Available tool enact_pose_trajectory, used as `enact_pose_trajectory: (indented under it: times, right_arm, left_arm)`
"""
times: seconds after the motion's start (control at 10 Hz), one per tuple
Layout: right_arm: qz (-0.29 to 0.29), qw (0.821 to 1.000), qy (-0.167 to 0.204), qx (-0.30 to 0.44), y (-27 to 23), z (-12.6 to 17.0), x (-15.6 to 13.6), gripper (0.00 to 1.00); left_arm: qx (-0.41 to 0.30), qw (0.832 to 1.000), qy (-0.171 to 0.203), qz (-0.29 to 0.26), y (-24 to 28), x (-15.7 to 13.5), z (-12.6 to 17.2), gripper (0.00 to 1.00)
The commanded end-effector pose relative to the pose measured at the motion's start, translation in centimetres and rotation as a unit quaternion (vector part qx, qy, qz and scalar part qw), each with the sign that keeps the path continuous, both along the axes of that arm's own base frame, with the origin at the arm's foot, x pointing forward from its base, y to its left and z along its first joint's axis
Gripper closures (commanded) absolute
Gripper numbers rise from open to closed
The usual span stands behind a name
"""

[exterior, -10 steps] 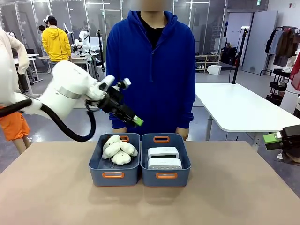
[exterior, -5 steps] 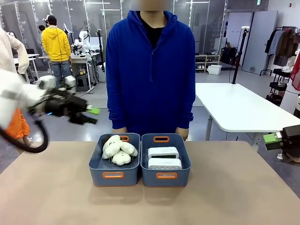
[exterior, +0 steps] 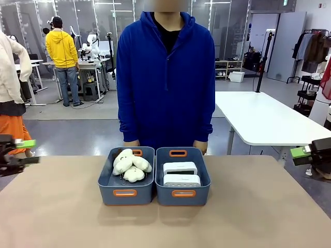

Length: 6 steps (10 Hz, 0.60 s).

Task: Sort the digital clocks into the basket.
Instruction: Pick up the Digital clock from the table and place it into the empty Plastic storage basket.

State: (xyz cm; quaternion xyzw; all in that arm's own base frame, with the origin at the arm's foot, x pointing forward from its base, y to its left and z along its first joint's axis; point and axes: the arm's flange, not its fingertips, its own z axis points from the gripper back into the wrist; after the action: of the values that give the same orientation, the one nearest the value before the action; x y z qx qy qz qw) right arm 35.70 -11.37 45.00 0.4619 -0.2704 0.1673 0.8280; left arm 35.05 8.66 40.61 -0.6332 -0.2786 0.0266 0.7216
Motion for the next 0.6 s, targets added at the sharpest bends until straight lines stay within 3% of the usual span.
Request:
enact_pose_trajectory:
  times: [0.0,0.4,0.5]
  right_arm:
    - [0.004,1.0,-0.008,0.002,0.1,0.0,0.2,0.0]
    - [0.004,1.0,-0.008,0.002,0.1,0.0,0.2,0.0]
    - [0.004,1.0,-0.008,0.002,0.1,0.0,0.2,0.0]
  left_arm:
    - [-0.048,0.996,0.001,0.07,3.0,-5.9,-1.9,0.3]
    - [-0.124,0.972,-0.054,0.192,8.2,-15.0,-6.1,0.3]
    - [-0.1,0.984,-0.008,0.15,12.6,-6.3,-2.6,0.3]
